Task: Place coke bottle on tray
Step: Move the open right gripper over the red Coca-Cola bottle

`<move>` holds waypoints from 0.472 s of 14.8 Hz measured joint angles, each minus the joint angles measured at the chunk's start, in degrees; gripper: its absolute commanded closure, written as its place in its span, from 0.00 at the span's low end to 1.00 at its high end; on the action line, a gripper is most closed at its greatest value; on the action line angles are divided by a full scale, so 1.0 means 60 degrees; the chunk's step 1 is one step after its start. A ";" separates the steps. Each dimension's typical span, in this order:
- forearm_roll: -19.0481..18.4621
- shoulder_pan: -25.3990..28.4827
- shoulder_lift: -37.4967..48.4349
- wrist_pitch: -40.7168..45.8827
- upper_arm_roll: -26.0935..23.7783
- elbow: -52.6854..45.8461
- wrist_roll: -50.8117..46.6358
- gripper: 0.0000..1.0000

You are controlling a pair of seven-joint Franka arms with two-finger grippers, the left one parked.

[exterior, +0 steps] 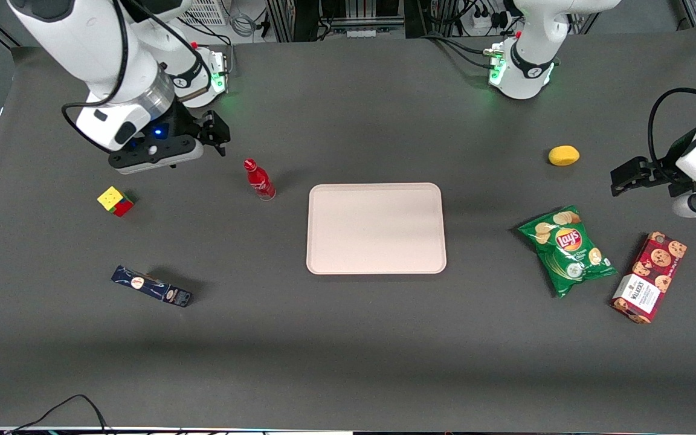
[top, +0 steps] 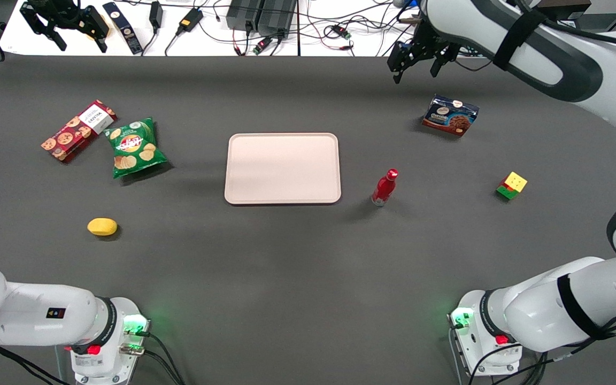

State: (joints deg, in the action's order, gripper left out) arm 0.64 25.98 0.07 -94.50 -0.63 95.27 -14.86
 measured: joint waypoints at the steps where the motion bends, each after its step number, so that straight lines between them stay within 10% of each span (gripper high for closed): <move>1: 0.0012 -0.0001 -0.0015 0.0030 -0.0045 0.0033 -0.0001 0.00; 7: 0.0108 -0.0011 -0.0029 -0.0590 -0.0095 0.1027 -0.0001 0.00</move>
State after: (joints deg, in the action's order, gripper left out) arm 1.29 25.92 -0.10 -98.04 -1.20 101.44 -14.86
